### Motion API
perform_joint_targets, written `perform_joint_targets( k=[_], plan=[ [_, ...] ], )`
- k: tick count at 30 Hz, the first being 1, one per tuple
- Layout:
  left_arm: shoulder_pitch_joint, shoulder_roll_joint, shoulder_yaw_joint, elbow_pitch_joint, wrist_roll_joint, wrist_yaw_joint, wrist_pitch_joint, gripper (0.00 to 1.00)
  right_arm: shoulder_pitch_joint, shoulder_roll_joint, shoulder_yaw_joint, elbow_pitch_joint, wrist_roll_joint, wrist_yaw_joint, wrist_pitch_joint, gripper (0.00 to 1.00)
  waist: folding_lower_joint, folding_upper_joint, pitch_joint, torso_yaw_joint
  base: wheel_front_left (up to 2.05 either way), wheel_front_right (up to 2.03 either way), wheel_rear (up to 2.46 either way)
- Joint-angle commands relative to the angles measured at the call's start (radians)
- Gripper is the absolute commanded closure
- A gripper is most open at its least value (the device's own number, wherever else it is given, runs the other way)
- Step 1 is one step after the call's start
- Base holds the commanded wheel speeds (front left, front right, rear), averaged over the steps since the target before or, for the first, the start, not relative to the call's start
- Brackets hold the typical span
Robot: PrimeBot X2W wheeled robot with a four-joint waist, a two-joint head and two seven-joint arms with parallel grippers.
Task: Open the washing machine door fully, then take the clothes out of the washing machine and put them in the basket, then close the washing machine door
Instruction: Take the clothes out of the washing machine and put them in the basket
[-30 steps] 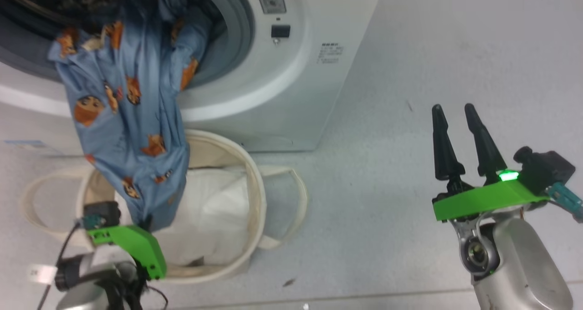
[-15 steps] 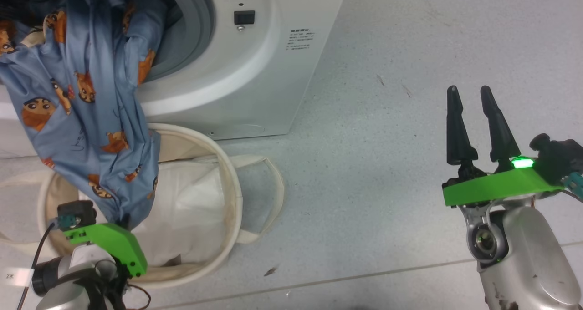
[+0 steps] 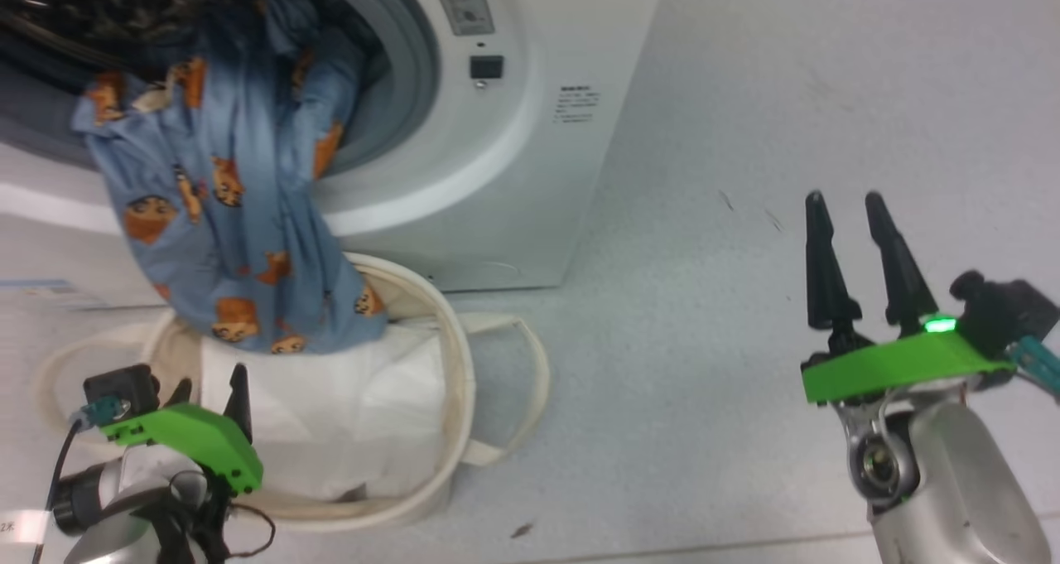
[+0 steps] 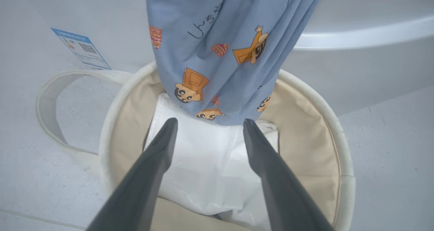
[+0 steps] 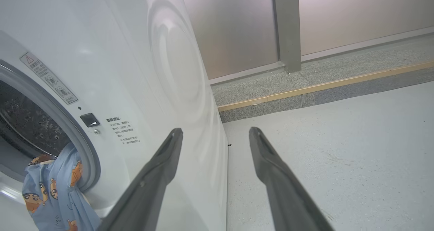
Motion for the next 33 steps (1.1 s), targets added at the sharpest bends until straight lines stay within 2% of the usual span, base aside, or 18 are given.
perform_joint_targets(
  k=[1, 5, 9, 16, 25, 33],
  plan=[
    [-0.022, 0.039, 0.035, -0.024, -0.006, -0.003, -0.022, 0.0, 0.017, -0.007, 0.016, -0.021, -0.005, 0.0, -0.009, 0.0, 0.0, 0.0, -0.038, 0.036, 0.0, 0.0, 0.0],
    [-0.037, 0.057, 0.052, -0.081, 0.001, -0.011, -0.034, 0.0, 0.039, -0.006, 0.026, -0.005, -0.004, 0.0, -0.009, 0.0, 0.0, 0.0, -0.09, 0.07, 0.0, 0.0, 0.0],
    [-0.006, 0.101, 0.137, -0.288, 0.05, 0.014, -0.035, 0.0, 0.066, -0.006, 0.03, 0.008, -0.001, 0.0, -0.009, 0.0, 0.0, 0.0, -0.155, 0.103, 0.0, 0.0, 0.0],
    [0.116, 0.108, 0.238, -0.53, 0.14, 0.03, -0.035, 0.0, 0.109, 0.0, 0.048, 0.038, 0.004, 0.0, -0.009, 0.0, 0.0, 0.0, -0.234, 0.128, 0.0, 0.0, 0.0],
    [0.29, 0.128, 0.288, -0.694, 0.176, 0.043, -0.035, 0.0, 0.134, 0.004, 0.07, 0.054, 0.007, 0.0, -0.009, 0.0, 0.0, 0.0, -0.289, 0.116, 0.0, 0.0, 0.0],
    [0.42, 0.138, 0.305, -0.837, 0.167, 0.078, -0.02, 0.0, 0.154, 0.003, 0.071, 0.055, 0.013, 0.0, -0.009, 0.0, 0.0, 0.0, -0.309, 0.111, 0.0, 0.0, 0.0]
  ],
)
